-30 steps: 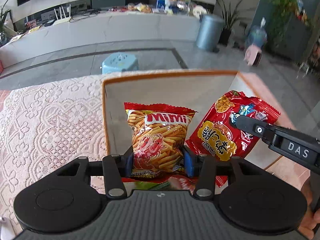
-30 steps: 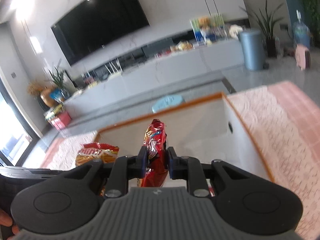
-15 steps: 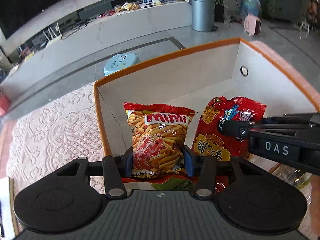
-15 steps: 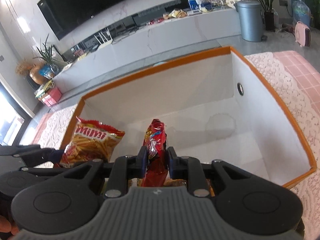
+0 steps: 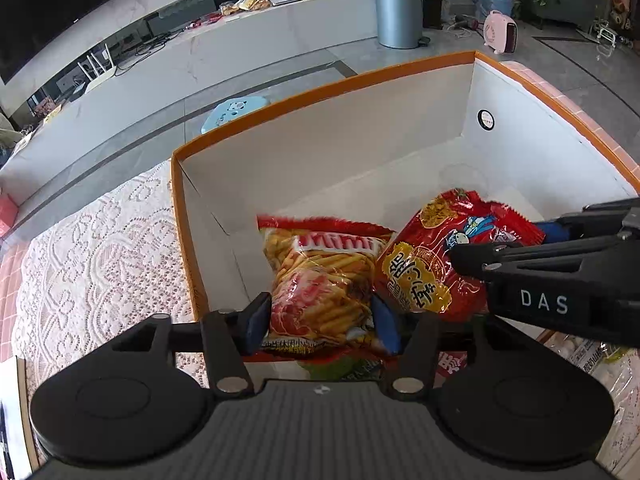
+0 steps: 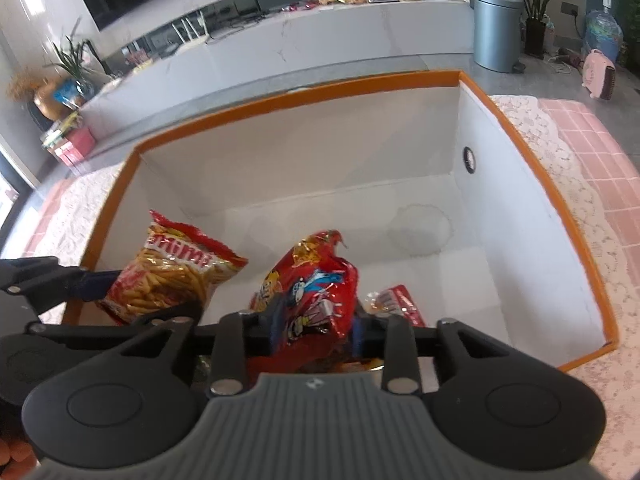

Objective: Organize snacks
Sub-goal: 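Open both tools to drop the two bags into the box, then move both tools back to the pile, left tool toward a clear bag with dark snack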

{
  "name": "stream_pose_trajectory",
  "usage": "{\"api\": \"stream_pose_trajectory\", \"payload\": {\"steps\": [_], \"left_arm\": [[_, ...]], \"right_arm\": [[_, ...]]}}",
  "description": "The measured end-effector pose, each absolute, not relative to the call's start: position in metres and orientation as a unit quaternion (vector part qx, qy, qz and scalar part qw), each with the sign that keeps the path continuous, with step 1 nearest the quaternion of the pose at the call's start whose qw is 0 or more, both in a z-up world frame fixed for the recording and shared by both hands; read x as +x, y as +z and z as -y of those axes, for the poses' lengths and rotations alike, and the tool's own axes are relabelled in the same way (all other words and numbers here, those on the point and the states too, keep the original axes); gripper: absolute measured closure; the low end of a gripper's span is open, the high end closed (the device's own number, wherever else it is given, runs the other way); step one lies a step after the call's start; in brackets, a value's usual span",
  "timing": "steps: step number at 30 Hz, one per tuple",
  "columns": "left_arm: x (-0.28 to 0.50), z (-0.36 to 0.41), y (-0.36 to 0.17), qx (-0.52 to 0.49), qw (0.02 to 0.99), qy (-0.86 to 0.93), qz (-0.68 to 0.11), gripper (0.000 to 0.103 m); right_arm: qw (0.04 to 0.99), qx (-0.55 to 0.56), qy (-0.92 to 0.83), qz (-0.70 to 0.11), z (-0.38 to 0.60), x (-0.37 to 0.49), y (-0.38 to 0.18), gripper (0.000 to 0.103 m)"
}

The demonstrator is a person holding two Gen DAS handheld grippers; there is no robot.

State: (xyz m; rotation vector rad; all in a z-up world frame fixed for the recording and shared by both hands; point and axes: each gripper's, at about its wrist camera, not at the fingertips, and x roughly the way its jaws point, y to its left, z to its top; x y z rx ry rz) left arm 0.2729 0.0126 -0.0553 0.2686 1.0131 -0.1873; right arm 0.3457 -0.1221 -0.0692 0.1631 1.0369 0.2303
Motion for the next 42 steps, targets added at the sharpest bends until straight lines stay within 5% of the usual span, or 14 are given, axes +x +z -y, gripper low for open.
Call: {"api": "stream_pose_trajectory", "payload": {"steps": [5, 18, 32, 42], "left_arm": [[0.266, -0.017, -0.046, 0.107, 0.871, -0.093, -0.47, 0.027], [0.232, -0.027, 0.0, 0.051, 0.898, -0.094, -0.427, 0.024], [0.16, -0.049, 0.042, -0.069, 0.921, -0.099, -0.371, 0.022], [0.127, -0.031, 0.012, -0.052, 0.899, -0.147, -0.409, 0.022]], "right_arm": [[0.864, 0.063, 0.095, -0.491, 0.126, 0.345, -0.062, 0.04], [0.9, 0.023, 0.094, -0.426, 0.138, 0.312, -0.012, 0.018], [0.953, -0.01, 0.11, -0.283, 0.178, 0.195, 0.043, 0.006], [0.937, 0.045, 0.093, -0.335, 0.219, 0.138, 0.015, 0.006]]}}
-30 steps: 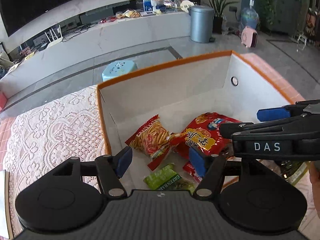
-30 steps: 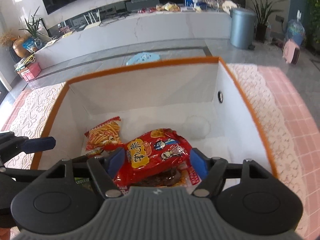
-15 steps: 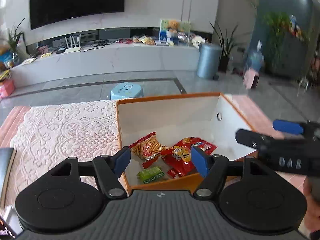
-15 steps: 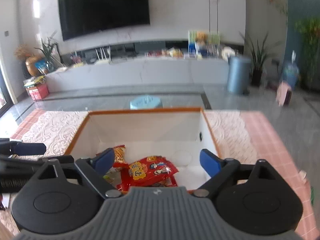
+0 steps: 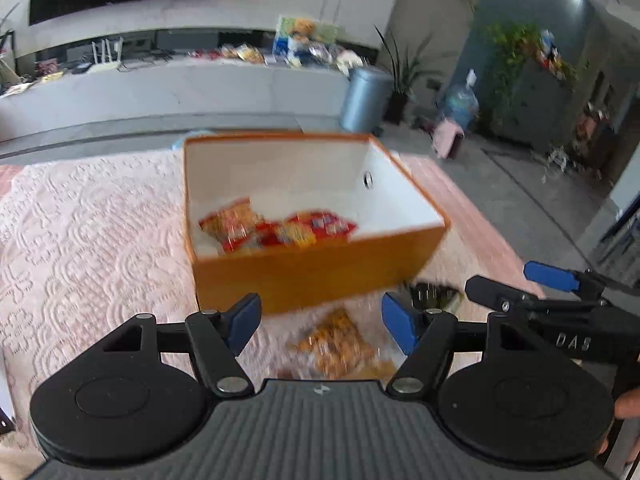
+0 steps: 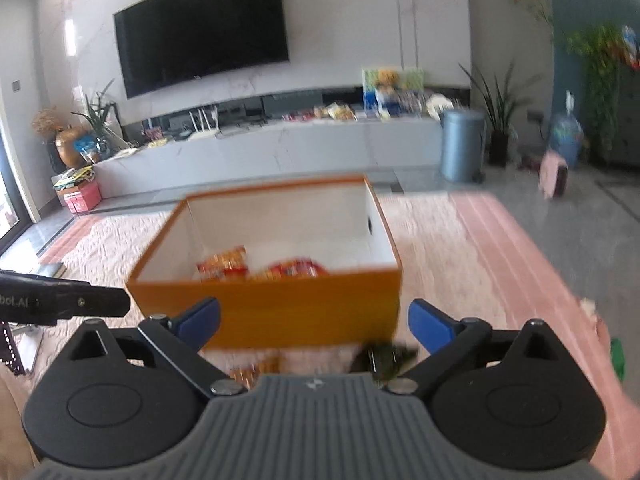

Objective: Organize snacks
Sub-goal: 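Move both tools back to the pile, left tool toward a clear bag with dark snack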

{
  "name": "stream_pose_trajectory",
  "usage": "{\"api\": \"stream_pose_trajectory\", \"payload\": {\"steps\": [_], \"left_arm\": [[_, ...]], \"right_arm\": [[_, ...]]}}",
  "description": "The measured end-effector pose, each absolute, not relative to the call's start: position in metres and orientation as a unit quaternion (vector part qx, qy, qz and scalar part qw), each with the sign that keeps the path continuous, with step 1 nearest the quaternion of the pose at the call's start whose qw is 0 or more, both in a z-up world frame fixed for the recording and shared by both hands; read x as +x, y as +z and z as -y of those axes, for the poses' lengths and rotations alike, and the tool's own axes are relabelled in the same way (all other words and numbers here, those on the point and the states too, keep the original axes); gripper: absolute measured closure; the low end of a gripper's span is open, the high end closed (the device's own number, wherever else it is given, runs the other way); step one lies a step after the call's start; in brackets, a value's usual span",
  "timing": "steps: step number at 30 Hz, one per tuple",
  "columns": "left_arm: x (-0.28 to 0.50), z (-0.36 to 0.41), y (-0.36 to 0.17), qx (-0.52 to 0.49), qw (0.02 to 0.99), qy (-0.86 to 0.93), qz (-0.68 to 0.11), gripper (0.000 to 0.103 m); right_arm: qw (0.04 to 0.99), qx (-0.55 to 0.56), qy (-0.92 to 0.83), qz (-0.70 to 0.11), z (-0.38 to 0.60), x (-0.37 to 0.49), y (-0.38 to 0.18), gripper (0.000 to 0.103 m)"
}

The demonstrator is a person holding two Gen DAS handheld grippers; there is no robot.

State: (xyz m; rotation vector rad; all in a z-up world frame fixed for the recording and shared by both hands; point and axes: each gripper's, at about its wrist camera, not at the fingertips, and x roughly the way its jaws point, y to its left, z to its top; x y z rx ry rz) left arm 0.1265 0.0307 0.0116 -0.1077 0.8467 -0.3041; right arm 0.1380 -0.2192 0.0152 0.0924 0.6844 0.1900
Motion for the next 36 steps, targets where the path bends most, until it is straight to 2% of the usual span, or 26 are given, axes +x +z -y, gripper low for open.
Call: {"api": "stream_pose_trajectory", "payload": {"steps": [5, 8, 11, 16, 18, 32, 36], "left_arm": [[0.121, -0.032, -0.012, -0.058, 0.88, -0.138, -0.451, 0.022], [0.12, -0.034, -0.03, -0.061, 0.869, -0.114, -0.478, 0.022], [0.12, -0.04, -0.044, -0.081, 0.859, -0.102, -0.495, 0.022], [0.119, -0.049, -0.061, -0.135, 0.856, -0.077, -0.492, 0.021], [0.122, -0.049, -0.068, -0.141, 0.854, -0.069, -0.496, 0.021], [0.146, -0.047, -0.102, -0.207, 0.828, -0.062, -0.518, 0.021], [0.151, -0.047, -0.11, -0.214, 0.82, -0.058, -0.528, 0.026]], "right_arm": [[0.926, 0.065, 0.084, -0.361, 0.227, 0.119, -0.005, 0.011], [0.921, 0.069, 0.084, -0.375, 0.224, 0.112, -0.016, 0.02], [0.915, 0.068, 0.09, -0.389, 0.218, 0.106, -0.03, 0.022], [0.907, 0.045, 0.096, -0.408, 0.204, 0.106, -0.051, 0.028], [0.902, 0.046, 0.098, -0.417, 0.2, 0.111, -0.058, 0.035], [0.901, 0.033, 0.145, -0.407, 0.169, 0.132, -0.073, 0.036], [0.896, 0.029, 0.143, -0.421, 0.165, 0.141, -0.079, 0.04]]}}
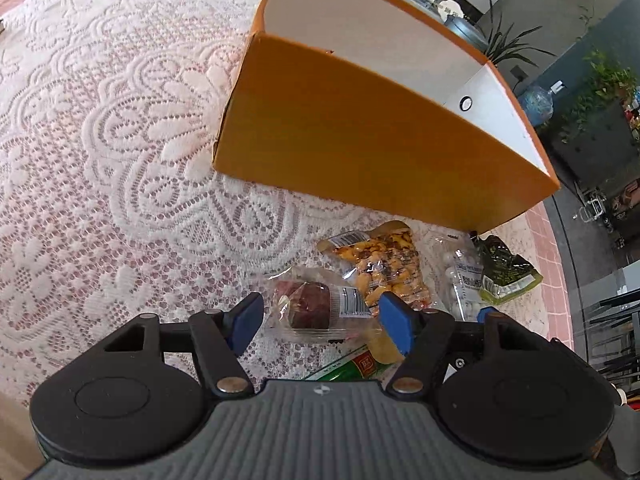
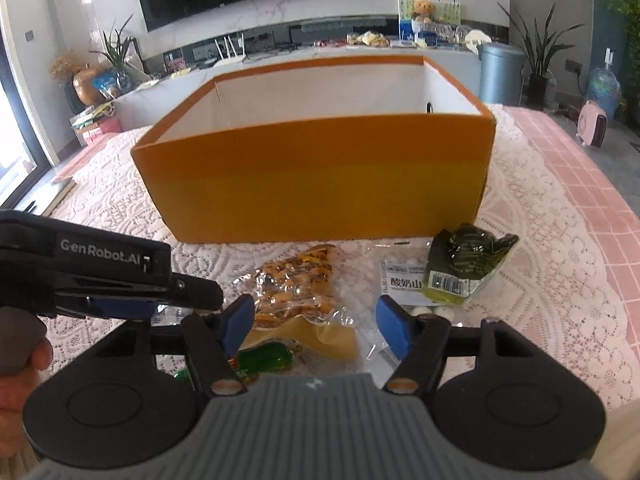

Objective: Organize snacks
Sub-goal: 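Move both tools back to the pile, left tool toward a clear bag with dark snack, then grasp the clear bag with dark snack with the left tool while the right tool grasps the nut bag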

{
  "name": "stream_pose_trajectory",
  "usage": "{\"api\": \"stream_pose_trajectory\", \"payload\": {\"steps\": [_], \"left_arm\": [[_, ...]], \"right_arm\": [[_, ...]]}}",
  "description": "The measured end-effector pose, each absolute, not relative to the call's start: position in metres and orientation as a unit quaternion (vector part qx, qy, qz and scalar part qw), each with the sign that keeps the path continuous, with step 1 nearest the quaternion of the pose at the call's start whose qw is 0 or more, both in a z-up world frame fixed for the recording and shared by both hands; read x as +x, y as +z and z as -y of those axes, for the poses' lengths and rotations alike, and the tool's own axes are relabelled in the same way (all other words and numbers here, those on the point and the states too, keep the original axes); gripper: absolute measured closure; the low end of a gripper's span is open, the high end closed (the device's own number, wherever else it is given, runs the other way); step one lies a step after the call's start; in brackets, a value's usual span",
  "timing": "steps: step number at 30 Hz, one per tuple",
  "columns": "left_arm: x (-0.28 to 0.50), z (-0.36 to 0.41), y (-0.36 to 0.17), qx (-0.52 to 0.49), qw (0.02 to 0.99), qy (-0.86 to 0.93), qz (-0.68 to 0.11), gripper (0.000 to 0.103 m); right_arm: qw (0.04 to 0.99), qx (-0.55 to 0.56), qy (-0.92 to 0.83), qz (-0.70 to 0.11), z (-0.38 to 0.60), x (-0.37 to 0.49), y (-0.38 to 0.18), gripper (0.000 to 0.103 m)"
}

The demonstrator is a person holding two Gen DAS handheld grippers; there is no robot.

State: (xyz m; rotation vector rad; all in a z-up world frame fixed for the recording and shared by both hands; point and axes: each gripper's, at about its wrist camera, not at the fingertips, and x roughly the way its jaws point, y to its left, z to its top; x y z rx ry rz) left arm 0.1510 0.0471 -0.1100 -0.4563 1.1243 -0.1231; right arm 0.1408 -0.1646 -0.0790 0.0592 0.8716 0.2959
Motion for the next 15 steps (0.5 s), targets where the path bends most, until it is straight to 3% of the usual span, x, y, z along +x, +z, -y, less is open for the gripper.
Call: {"api": "stream_pose_trajectory", "payload": {"steps": [5, 6, 9, 15], "left_arm": [[0.156, -0.047, -0.12, -0.224, 0.811, -0.057, -0.537, 0.028], [0.157, -0.047, -0.122, -0.227, 0.808, -0.061, -0.54, 0.034], [0.157, -0.046, -0.124, -0.23, 0.803, -0.069, -0.545, 0.04], [0.151, -0.05, -0.113, -0.226, 0.821, -0.066, -0.519, 0.043]], "right_arm": [[0.891, 0.029, 0.148, -0.429, 0.159, 0.149, -0.084, 0.04], [0.891, 0.027, 0.151, -0.428, 0.157, 0.15, -0.085, 0.041], [0.89, 0.018, 0.152, -0.43, 0.153, 0.152, -0.087, 0.041], [0.889, 0.013, 0.16, -0.429, 0.15, 0.153, -0.088, 0.039]]}}
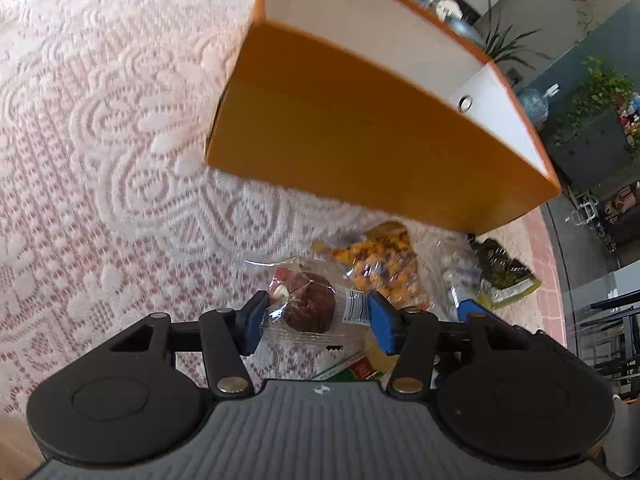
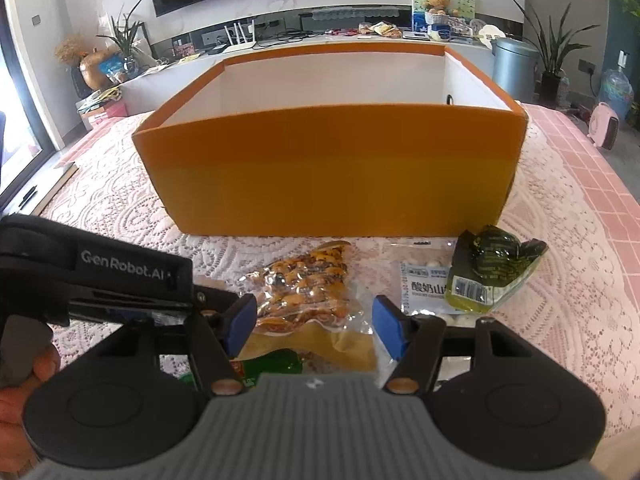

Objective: Organize snacks
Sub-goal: 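Grasp the clear bag with dark snack with the left tool while the right tool grasps the nut bag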

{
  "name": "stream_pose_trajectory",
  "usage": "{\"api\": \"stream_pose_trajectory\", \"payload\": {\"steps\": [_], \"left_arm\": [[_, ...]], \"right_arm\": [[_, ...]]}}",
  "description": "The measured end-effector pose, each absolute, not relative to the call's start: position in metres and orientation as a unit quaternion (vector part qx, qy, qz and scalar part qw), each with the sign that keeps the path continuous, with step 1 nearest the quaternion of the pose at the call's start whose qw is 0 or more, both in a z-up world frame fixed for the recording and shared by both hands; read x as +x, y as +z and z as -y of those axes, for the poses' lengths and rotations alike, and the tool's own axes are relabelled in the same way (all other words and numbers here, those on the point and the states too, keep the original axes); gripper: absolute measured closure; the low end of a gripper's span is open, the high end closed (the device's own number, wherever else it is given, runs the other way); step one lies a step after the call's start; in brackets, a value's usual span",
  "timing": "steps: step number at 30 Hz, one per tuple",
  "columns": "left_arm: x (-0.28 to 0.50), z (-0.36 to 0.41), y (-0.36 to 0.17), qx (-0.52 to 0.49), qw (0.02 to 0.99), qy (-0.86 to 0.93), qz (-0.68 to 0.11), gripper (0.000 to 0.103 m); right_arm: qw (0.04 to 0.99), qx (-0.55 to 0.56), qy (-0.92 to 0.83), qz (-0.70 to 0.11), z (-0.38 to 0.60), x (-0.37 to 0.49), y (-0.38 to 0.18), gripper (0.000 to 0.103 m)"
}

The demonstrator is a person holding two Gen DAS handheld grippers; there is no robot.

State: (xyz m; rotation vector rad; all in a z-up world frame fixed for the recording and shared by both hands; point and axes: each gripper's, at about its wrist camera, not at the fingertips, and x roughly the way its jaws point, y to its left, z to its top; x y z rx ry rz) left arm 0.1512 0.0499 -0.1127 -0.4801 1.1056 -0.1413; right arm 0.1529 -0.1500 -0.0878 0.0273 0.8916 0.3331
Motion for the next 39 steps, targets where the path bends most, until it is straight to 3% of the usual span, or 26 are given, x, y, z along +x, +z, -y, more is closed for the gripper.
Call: {"api": "stream_pose_trajectory", "payload": {"steps": [6, 19, 25, 33, 39], "left_arm": [[0.143, -0.064, -0.095, -0.209, 0.854, -0.024, -0.475, 0.043], [0.147, -0.063, -0.104, -0.203, 0.854, -0.008, -0.479, 0.043], [0.149, -0.062, -0.108, -0.201, 0.85, -0.013, -0.486, 0.042], [0.15, -0.063, -0.112, -0.205, 0.845, -0.017, -0.494, 0.043], [0.15, -0.062, -0.111, -0.202, 0.848, -0.023, -0.49, 0.043]], "right_arm": [[0.891, -0.006, 0.177, -0.419, 0.139, 0.16, -0.087, 0.023], [0.871, -0.034, 0.154, -0.465, 0.123, 0.192, -0.115, 0.021], [0.864, -0.053, 0.152, -0.477, 0.113, 0.197, -0.126, 0.013], [0.867, -0.06, 0.151, -0.471, 0.11, 0.196, -0.128, 0.024], [0.87, -0.055, 0.154, -0.465, 0.113, 0.195, -0.125, 0.027]]}}
